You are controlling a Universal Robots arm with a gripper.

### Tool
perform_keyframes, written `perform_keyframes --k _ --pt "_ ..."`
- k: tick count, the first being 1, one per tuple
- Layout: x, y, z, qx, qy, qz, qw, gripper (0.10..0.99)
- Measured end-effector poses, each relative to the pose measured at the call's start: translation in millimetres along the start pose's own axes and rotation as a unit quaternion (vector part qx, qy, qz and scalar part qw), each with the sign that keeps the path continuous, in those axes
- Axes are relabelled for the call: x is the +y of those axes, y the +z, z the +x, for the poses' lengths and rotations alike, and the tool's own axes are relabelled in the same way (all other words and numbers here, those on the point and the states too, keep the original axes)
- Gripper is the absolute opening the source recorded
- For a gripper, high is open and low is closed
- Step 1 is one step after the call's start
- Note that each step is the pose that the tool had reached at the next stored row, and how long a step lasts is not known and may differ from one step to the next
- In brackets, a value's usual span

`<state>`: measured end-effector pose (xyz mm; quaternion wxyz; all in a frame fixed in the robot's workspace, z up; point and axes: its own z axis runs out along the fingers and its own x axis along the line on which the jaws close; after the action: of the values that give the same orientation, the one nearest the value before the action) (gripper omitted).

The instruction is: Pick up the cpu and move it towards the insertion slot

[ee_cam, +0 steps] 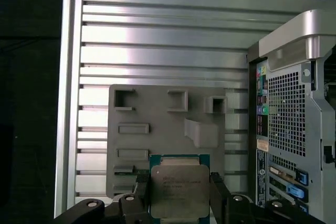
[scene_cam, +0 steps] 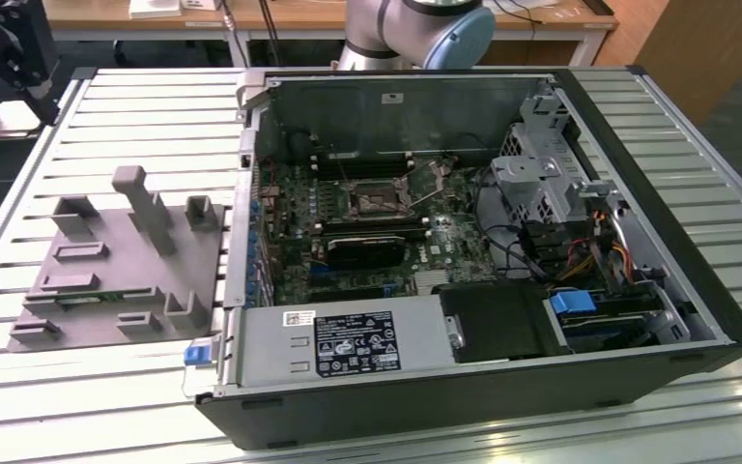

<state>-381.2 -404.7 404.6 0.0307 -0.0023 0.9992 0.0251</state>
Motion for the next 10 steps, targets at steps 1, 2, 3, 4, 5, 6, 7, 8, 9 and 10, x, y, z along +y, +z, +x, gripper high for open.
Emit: perform_keyframes --k 1,2,3,4,5,6,7,8,9,10 --pt "0.0 0.1 -1.8 0.0000 0.000 0.0000 1.0000 0.541" --pt "0.0 0.2 -3.7 0.0000 0.000 0.0000 1.0000 0.541" --pt "-0.1 0.3 -5.7 0.0000 0.000 0.0000 1.0000 0.541" --pt "0.0 0.5 -7.8 0.0000 0.000 0.0000 1.0000 0.541" --pt "0.0 0.6 -10.0 0.0000 0.000 0.0000 1.0000 0.541" --pt "-0.1 0.7 -12.3 0.0000 0.000 0.0000 1.0000 0.541" --pt "-0.1 0.9 -14.5 0.0000 0.000 0.0000 1.0000 0.541" --pt "-0.1 1.0 -16.7 0.0000 0.000 0.0000 1.0000 0.541" --pt "-0.1 1.2 -19.1 0.0000 0.000 0.0000 1.0000 0.541" --pt "-0.1 1.3 -21.5 0.0000 0.000 0.0000 1.0000 0.541"
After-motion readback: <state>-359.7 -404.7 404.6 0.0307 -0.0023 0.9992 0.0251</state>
